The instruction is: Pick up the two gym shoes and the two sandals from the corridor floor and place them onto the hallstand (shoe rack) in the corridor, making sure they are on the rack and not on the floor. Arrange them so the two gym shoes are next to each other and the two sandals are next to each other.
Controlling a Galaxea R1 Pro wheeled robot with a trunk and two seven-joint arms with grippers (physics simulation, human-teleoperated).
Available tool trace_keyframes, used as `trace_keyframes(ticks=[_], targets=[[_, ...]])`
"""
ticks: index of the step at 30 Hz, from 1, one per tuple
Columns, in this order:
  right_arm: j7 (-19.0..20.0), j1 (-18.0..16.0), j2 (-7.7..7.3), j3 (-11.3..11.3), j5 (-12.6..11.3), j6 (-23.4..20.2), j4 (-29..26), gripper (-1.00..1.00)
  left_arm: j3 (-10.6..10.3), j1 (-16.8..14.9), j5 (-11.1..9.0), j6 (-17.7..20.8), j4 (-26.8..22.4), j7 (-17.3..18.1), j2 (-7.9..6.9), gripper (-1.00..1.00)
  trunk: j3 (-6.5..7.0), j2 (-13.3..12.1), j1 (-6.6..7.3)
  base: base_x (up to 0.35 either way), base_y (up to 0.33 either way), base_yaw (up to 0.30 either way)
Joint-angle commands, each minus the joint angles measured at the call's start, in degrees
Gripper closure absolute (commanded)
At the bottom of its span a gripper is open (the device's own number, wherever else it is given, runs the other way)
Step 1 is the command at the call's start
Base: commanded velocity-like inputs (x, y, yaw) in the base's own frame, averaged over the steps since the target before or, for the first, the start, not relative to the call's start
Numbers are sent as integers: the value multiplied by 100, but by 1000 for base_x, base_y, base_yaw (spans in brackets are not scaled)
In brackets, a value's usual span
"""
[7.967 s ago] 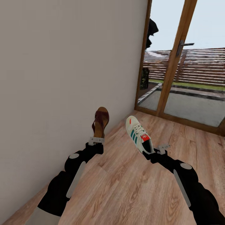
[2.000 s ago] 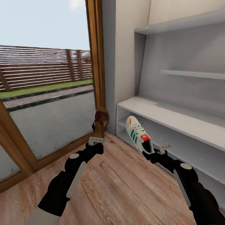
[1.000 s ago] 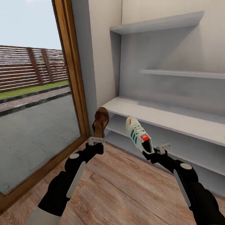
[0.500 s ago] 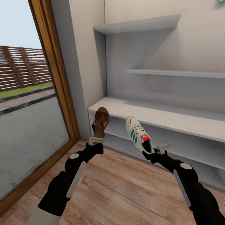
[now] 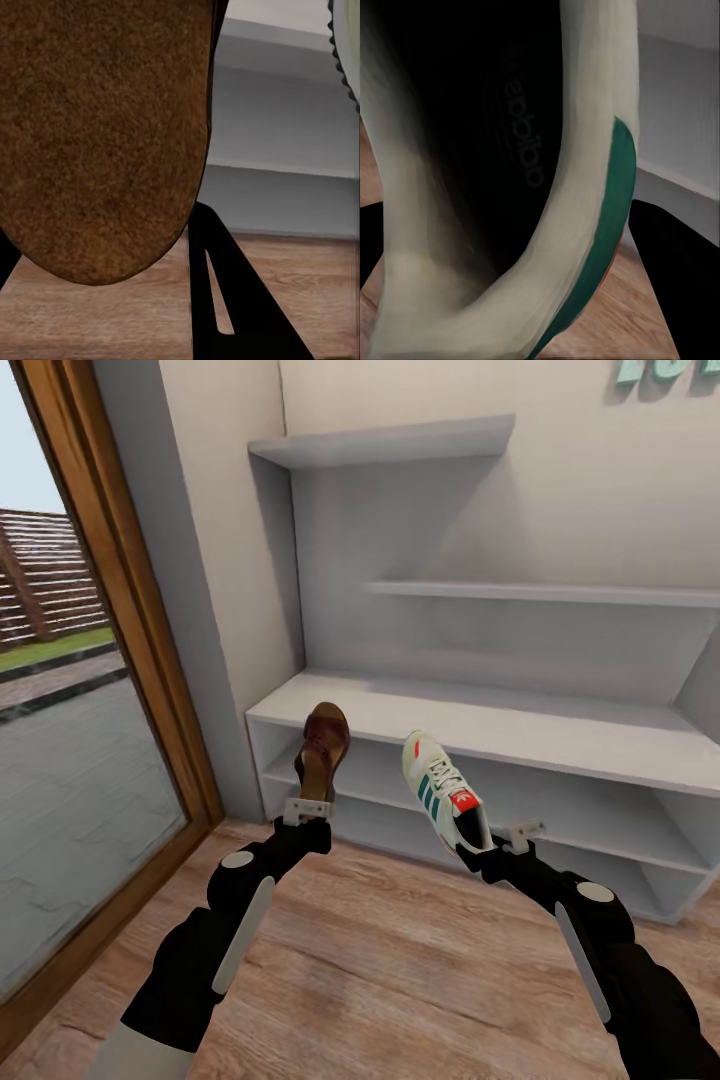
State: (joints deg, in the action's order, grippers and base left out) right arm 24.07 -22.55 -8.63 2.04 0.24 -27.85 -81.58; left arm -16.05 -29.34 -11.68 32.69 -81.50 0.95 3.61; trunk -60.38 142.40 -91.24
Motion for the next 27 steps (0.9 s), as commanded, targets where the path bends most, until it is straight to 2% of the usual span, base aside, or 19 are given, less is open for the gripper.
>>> trace_keyframes(ticks=[1,12,27], targets=[[27,-4,1,7,2,-36,-7,100,5,-2,-10,30,-6,10,0,100,-5,2,1,0,235,-266],[27,-4,1,7,2,-36,-7,100,5,-1,-9,31,-6,10,0,100,-5,2,1,0,264,-245],[18,-4,1,16,2,-36,-21,100,5,4,-10,29,-6,10,1,100,-5,2,1,0,4,-13]])
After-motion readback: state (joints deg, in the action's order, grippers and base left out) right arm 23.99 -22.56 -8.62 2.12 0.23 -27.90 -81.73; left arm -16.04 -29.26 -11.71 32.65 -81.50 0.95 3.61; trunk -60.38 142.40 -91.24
